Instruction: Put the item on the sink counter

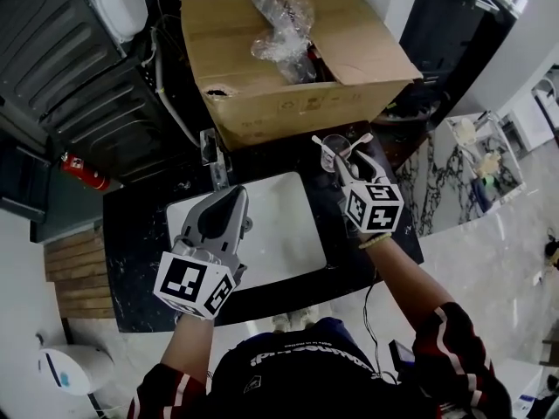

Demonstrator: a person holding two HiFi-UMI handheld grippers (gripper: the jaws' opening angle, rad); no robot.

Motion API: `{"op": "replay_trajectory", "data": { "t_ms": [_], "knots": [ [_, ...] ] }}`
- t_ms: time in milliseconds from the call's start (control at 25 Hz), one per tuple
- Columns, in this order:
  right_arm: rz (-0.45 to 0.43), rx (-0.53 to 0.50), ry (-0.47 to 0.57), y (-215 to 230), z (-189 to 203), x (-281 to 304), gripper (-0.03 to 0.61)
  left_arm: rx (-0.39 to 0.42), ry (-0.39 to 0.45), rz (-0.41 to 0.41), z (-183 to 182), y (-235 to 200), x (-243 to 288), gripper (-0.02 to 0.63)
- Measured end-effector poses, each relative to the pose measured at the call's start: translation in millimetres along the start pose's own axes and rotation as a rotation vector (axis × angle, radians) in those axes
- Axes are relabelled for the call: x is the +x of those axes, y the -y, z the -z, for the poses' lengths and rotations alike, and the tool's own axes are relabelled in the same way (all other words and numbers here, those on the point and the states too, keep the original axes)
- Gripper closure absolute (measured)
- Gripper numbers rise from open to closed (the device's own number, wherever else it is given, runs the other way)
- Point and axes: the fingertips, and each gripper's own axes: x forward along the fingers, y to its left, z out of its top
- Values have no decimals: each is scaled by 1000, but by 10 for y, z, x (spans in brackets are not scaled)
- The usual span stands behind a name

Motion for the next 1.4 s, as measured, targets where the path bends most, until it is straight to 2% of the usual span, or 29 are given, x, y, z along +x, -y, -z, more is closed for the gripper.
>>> {"op": "replay_trajectory", "data": {
  "t_ms": [200, 440, 640, 840, 960, 1400],
  "knots": [
    [-112, -80, 130, -583, -610, -506, 400, 25, 39, -26, -254, 26, -273, 601],
    [-271, -70, 262, -1301, -1121, -1231, 417, 38, 92, -67, -538, 25, -656, 601],
    [-399, -89, 315, -1880, -1339, -1652, 496, 10, 117, -93, -587, -35, -931, 601],
    [-486, -141, 309, -2255, -1298, -1787, 534, -24, 140, -109, -594, -90, -1130, 601],
    [-515, -151, 286, -2369, -1214, -1808, 541, -61, 145, -103, -560, -115, -1210, 601],
    [-487, -177, 260, -2376, -1176, -1764, 541, -39, 129, -111, -562, -112, -1272, 601]
  ]
}}
